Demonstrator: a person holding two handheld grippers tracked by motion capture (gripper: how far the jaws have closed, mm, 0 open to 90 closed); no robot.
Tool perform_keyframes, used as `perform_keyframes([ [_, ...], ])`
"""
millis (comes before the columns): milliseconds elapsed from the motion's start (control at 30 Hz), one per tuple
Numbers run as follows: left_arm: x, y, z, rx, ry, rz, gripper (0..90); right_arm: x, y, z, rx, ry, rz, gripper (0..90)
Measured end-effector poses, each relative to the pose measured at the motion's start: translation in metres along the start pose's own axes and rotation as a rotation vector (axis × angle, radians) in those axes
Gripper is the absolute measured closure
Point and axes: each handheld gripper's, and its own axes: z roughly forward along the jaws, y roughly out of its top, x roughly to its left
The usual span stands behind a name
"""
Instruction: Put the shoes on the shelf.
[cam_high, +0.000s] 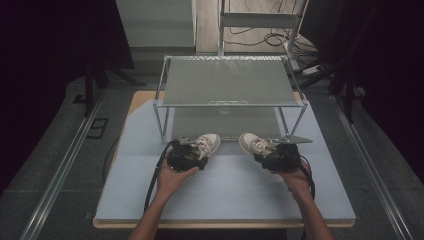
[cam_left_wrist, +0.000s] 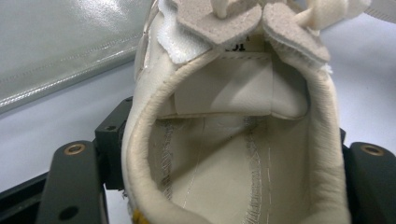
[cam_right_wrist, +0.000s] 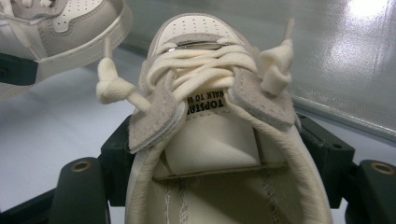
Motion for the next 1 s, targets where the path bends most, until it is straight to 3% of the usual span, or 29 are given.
perform_keyframes([
  [567,0.004,0.023,0.016,0.010,0.000,-0.012,29.1,-0.002,0.017,0.023,0.015,-0.029,0.012,28.2],
  [733,0.003,0.034,0.023,0.018,0.004,-0.009,29.1,-0.004,0.023,0.032,0.005,-0.046,0.039,28.2],
  [1000,0.003,0.038,0.028,0.027,0.011,-0.007,29.1,-0.005,0.028,0.039,0.006,-0.055,0.043,28.2],
])
